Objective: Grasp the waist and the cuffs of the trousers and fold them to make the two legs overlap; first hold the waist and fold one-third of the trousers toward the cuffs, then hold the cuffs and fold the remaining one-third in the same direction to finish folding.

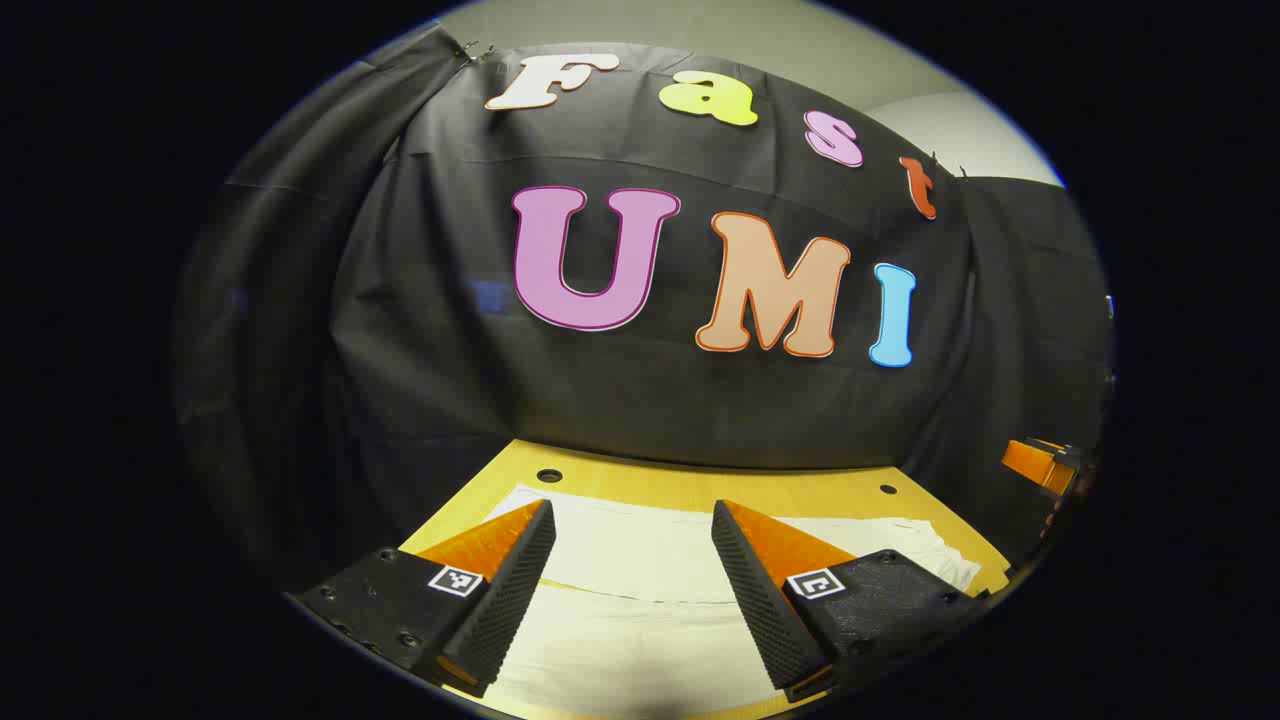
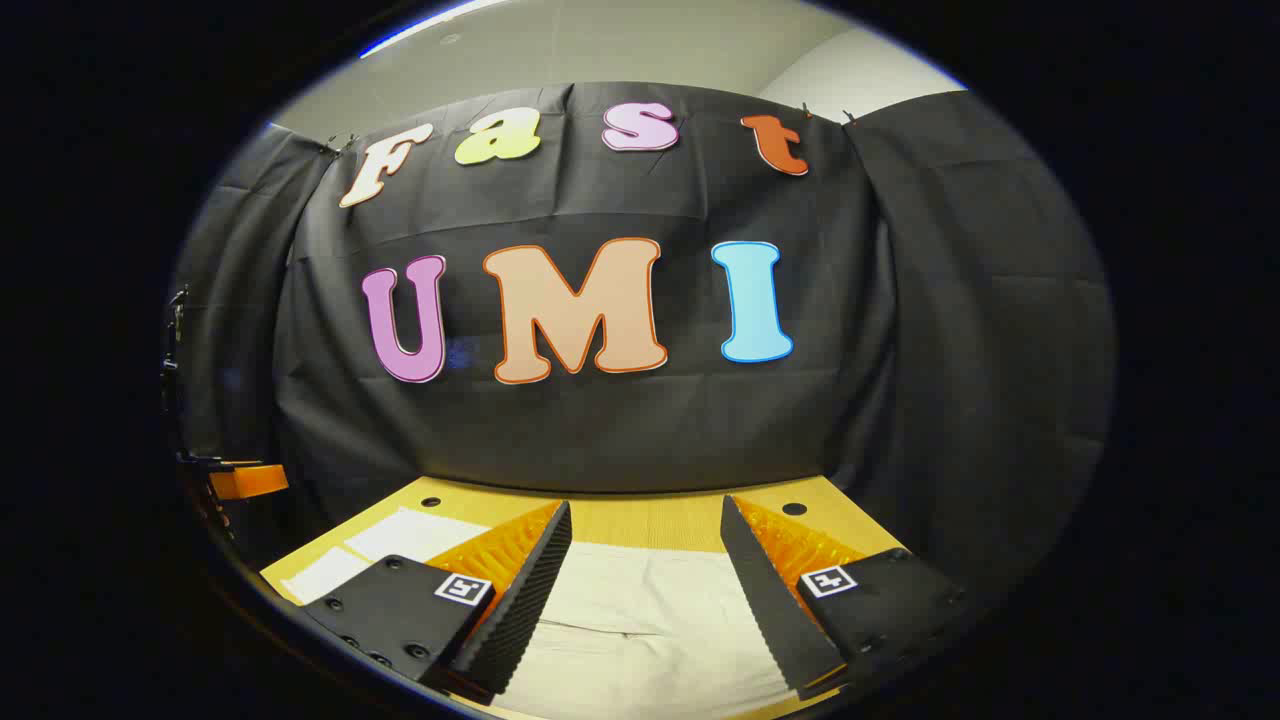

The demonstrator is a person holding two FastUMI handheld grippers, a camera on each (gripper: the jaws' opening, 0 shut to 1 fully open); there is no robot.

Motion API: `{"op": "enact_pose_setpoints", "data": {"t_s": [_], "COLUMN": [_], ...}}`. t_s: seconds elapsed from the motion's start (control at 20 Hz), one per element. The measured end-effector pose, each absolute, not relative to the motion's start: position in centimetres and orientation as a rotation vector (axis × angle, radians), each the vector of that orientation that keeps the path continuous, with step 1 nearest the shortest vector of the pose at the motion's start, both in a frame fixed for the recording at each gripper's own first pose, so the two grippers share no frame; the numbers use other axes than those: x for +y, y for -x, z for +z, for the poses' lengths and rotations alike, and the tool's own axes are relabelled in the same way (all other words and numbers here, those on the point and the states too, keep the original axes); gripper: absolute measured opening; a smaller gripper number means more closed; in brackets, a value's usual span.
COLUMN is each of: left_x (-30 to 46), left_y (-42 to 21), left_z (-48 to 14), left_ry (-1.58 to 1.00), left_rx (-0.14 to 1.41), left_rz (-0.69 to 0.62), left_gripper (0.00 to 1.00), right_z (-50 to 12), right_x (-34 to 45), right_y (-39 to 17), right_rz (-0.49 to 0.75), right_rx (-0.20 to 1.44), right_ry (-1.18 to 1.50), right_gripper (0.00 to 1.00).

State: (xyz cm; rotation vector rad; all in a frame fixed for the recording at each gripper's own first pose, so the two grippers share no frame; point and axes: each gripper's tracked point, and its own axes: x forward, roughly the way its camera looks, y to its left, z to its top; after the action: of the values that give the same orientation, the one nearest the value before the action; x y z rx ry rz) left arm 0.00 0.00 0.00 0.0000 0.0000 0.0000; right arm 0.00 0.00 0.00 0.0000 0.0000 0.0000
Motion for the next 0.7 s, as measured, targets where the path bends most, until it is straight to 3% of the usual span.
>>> {"op": "enact_pose_setpoints", "data": {"t_s": [0.45,0.5,0.7], "left_x": [-0.04,-0.02,0.0], "left_y": [0.13,0.15,0.09], "left_z": [-0.86,-0.82,-0.77], "left_ry": [0.024,0.022,0.011], "left_rx": [0.02,0.02,0.022], "left_rz": [-0.004,-0.007,-0.019], "left_gripper": [0.94,0.94,0.94], "right_z": [-0.47,-0.53,-0.62], "right_x": [0.37,0.44,0.87], "right_y": [0.77,0.78,1.02], "right_rz": [-0.001,0.0,0.005], "right_rx": [0.019,0.02,0.026], "right_ry": [0.032,0.035,0.046], "right_gripper": [0.96,0.92,0.96]}}
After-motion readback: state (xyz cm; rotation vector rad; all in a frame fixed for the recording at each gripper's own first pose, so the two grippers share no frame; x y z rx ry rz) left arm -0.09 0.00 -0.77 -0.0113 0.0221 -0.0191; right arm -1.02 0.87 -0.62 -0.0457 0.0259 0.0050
